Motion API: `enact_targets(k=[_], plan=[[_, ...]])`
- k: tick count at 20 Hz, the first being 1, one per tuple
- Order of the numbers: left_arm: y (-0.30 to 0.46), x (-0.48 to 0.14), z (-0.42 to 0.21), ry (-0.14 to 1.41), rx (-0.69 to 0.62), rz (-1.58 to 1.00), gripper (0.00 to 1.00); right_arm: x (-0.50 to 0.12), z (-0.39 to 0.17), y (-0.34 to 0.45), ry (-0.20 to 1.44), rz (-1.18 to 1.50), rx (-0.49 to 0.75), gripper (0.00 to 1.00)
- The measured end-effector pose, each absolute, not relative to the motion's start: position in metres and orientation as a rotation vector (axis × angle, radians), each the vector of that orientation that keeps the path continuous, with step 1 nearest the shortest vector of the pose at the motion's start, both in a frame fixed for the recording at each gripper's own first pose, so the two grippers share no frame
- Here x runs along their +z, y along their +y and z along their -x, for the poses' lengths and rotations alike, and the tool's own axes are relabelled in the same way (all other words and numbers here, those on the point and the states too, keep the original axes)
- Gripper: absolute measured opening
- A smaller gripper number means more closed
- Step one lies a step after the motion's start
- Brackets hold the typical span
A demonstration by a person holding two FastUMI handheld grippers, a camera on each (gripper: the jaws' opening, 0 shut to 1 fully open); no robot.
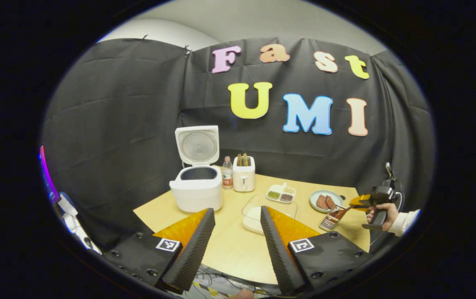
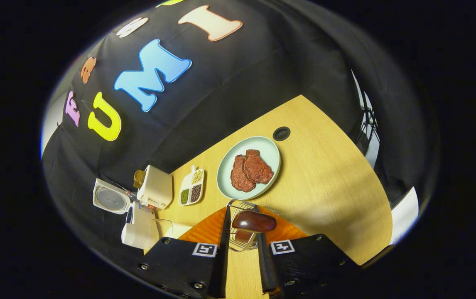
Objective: Close the left gripper, press the button to open the rice cooker; take a wooden spoon from the chopstick holder with the right hand, scoop a spoonful of rice and pour it into the rice cooker, then put the wooden spoon back into the chopstick holder.
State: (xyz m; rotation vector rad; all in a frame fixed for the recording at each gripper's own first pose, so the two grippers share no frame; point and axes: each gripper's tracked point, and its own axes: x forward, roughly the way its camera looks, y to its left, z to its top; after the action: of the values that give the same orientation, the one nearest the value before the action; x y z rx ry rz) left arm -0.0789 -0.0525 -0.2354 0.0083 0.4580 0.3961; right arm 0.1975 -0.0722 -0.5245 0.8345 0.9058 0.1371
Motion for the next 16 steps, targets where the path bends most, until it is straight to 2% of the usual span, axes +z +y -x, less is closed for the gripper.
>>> enact_targets(k=[1,2,3,4,7,8,9,10,11,13,14,15,16], plan=[[-0.052,-0.234,0.077,0.456,0.392,-0.011,0.81,-0.522,-0.198,-0.076,0.905,-0.836,0.132,0.39],[-0.053,-0.234,0.076,0.453,0.389,-0.013,0.81,-0.522,-0.197,-0.079,0.901,-0.842,0.129,0.45],[-0.054,-0.234,0.075,0.451,0.385,-0.012,0.81,-0.519,-0.196,-0.080,0.898,-0.850,0.129,0.46],[-0.054,-0.233,0.074,0.448,0.382,-0.010,0.75,-0.517,-0.195,-0.081,0.894,-0.859,0.129,0.45],[-0.050,-0.231,0.068,0.436,0.375,-0.009,0.75,-0.513,-0.186,-0.090,0.891,-0.844,0.105,0.50],[-0.049,-0.229,0.065,0.429,0.372,-0.009,0.81,-0.505,-0.186,-0.096,0.868,-0.835,0.087,0.55],[-0.047,-0.227,0.062,0.423,0.368,-0.010,0.81,-0.503,-0.183,-0.103,0.843,-0.812,0.058,0.57],[-0.045,-0.226,0.059,0.419,0.363,-0.010,0.81,-0.497,-0.181,-0.112,0.808,-0.782,0.024,0.51],[-0.042,-0.225,0.054,0.416,0.357,-0.009,0.81,-0.493,-0.184,-0.126,0.764,-0.743,-0.036,0.71],[-0.038,-0.224,0.047,0.406,0.345,-0.008,0.81,-0.467,-0.181,-0.142,0.671,-0.703,-0.094,0.98],[-0.035,-0.222,0.043,0.398,0.337,-0.009,0.81,-0.452,-0.179,-0.140,0.638,-0.698,-0.089,0.98],[-0.032,-0.220,0.038,0.390,0.327,-0.012,0.87,-0.440,-0.174,-0.134,0.624,-0.683,-0.076,0.97],[-0.029,-0.220,0.033,0.381,0.314,-0.012,0.81,-0.434,-0.169,-0.128,0.623,-0.651,-0.064,0.97]])
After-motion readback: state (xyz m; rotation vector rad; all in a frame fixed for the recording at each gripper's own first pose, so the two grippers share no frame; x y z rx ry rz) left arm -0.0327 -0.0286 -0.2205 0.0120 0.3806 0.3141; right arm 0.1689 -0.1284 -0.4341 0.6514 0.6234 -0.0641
